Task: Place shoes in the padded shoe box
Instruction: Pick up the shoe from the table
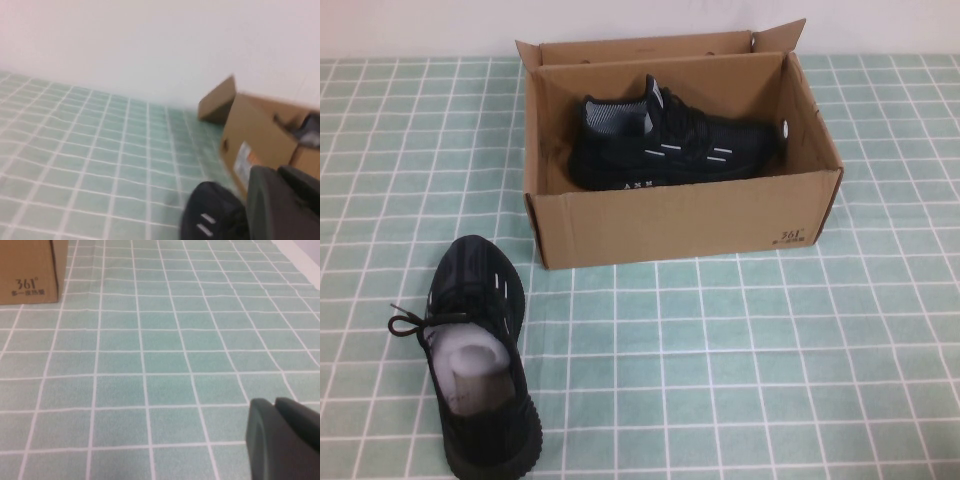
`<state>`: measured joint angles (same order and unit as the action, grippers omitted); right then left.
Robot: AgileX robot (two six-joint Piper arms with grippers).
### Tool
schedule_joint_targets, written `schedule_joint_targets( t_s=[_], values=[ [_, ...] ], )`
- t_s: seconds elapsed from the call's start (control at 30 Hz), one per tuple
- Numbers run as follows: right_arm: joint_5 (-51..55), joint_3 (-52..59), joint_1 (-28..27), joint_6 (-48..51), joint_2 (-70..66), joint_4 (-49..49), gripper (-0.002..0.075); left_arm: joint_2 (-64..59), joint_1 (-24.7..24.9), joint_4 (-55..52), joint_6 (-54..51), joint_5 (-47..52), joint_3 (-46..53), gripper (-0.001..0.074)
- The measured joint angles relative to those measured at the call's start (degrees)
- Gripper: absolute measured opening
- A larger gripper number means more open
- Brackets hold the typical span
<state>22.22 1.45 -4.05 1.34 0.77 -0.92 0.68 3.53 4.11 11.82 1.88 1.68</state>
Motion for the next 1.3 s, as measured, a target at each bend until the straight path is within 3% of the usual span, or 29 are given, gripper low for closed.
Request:
schedule_joint_targets(
  t_s=[0.07, 0.23, 0.4, 0.57, 0.67, 0.8, 1.07, 1.13, 1.3],
  values=[
    [0.0, 0.0, 0.0, 0.0, 0.0, 0.0, -0.0008, 0.0, 0.0, 1.2, 2.8, 0.3, -0.5, -0.0004],
    [0.0, 0.0, 0.0, 0.0, 0.0, 0.0, -0.0008, -5.5, 1.7, 1.7, 4.4, 18.3, -13.4, -0.0004],
    [0.0, 0.0, 0.0, 0.0, 0.0, 0.0, -0.0008, -22.8, 4.7, 1.8, -9.7, 41.0, -32.5, -0.0004],
    [0.0, 0.0, 0.0, 0.0, 0.0, 0.0, -0.0008, -39.6, 5.6, 2.8, -27.5, 56.5, -46.7, -0.0004],
    [0.0, 0.0, 0.0, 0.0, 0.0, 0.0, -0.0008, -48.3, 5.9, 5.9, -38.4, 60.5, -51.9, -0.0004],
    [0.0, 0.0, 0.0, 0.0, 0.0, 0.0, -0.0008, -58.0, 9.9, 10.0, -47.7, 61.8, -56.6, -0.0004],
    [0.0, 0.0, 0.0, 0.0, 0.0, 0.0, -0.0008, -70.5, 20.9, 6.1, -53.1, 64.3, -62.9, 0.0007],
    [0.0, 0.0, 0.0, 0.0, 0.0, 0.0, -0.0008, -71.7, 21.6, 5.4, -55.6, 64.3, -63.3, 0.0057],
    [0.0, 0.0, 0.0, 0.0, 0.0, 0.0, -0.0008, -73.3, 21.6, 1.4, -57.2, 63.7, -63.3, 0.0292]
  ],
)
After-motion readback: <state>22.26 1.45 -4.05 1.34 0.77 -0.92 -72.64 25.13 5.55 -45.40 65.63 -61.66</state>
